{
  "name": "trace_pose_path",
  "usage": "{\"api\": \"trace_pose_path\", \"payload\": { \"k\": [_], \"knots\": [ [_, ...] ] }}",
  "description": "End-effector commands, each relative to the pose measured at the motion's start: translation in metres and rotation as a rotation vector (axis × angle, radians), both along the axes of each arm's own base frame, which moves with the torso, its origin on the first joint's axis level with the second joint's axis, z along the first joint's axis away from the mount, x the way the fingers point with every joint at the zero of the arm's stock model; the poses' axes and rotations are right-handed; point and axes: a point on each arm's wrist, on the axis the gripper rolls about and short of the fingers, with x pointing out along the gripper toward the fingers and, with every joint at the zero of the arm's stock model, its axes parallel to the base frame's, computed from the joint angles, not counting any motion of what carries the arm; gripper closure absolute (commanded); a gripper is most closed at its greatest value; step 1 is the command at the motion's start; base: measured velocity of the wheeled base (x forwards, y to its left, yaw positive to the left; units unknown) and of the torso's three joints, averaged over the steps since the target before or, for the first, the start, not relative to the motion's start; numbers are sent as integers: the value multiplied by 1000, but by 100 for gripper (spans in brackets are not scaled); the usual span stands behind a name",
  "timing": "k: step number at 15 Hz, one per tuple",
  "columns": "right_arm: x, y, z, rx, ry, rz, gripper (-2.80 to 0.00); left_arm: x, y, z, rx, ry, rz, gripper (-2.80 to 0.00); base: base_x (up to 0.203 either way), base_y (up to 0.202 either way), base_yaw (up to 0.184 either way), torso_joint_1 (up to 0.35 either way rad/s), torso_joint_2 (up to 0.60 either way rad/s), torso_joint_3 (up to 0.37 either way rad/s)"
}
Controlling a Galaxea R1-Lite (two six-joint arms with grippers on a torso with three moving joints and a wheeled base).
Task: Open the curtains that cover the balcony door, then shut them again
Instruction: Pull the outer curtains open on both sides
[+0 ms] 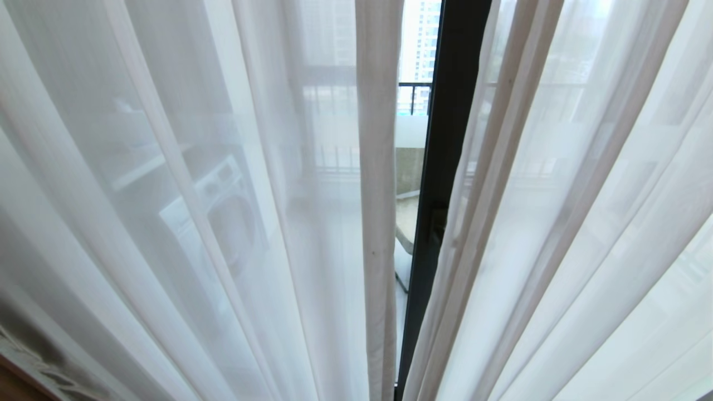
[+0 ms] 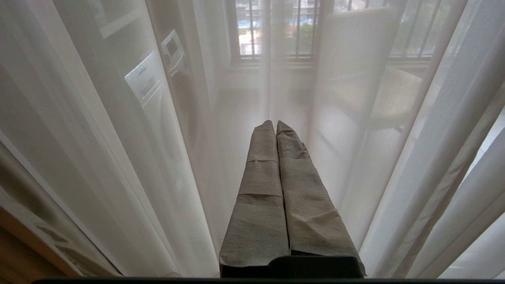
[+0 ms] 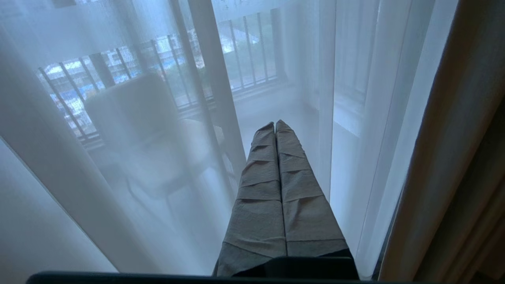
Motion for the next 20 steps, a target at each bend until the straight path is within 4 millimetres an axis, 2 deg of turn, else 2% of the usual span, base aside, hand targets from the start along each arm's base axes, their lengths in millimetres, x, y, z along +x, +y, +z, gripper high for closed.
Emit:
{"api": "trace_pose_path", "payload": {
  "k": [1, 8, 13, 15, 19, 20],
  "knots": [
    [-4, 1, -4, -18, -14, 42, 0, 0, 0, 0, 0, -1, 0, 0, 0, 0, 0, 0, 0, 0],
    [-1, -1, -12, -173, 4, 151, 0, 0, 0, 0, 0, -1, 0, 0, 0, 0, 0, 0, 0, 0],
    [4, -1, -38, -214, 37, 221, 0, 0, 0, 0, 0, -1, 0, 0, 0, 0, 0, 0, 0, 0],
    [-4, -1, -43, -224, 6, 278, 0, 0, 0, 0, 0, -1, 0, 0, 0, 0, 0, 0, 0, 0],
    [-20, 0, -72, -245, 75, 337, 0, 0, 0, 0, 0, -1, 0, 0, 0, 0, 0, 0, 0, 0],
    [-20, 0, -74, -250, 81, 365, 0, 0, 0, 0, 0, -1, 0, 0, 0, 0, 0, 0, 0, 0]
  ]
}}
